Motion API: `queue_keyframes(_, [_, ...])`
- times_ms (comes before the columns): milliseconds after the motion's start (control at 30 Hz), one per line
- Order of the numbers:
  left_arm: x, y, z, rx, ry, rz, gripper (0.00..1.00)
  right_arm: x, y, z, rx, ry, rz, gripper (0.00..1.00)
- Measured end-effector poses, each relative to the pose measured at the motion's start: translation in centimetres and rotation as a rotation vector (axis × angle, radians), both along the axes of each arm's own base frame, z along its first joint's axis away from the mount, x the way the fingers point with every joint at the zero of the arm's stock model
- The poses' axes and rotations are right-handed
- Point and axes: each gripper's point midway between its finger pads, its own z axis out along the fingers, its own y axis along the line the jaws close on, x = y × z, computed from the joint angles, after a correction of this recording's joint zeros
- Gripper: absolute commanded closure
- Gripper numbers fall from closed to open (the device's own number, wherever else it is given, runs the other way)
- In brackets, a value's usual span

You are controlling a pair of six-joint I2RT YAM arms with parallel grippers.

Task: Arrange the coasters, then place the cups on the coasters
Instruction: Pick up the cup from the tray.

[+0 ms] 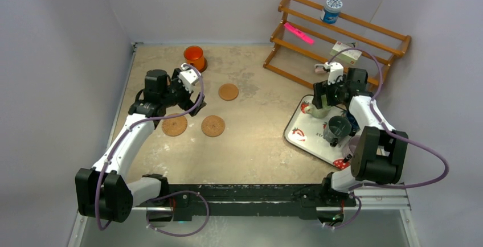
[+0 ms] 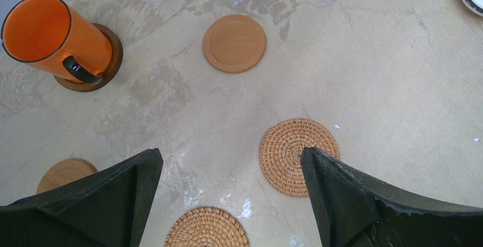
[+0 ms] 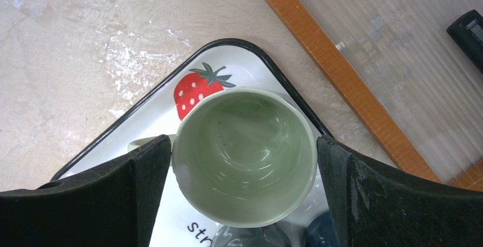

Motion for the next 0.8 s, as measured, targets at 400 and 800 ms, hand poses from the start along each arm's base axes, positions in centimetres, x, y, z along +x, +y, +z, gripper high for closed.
queue_keyframes(400, [0.06, -0.01, -0.25, 0.001, 0.008, 0.0, 0.0, 0.01, 0.56, -0.39, -0.073, 0.01, 0.023, 0.01])
queue_keyframes(800, [0.08, -0.03, -0.39, 0.002, 0.012, 0.0, 0.0, 0.3, 0.5, -0.48, -0.073, 0.022, 0.024, 0.27])
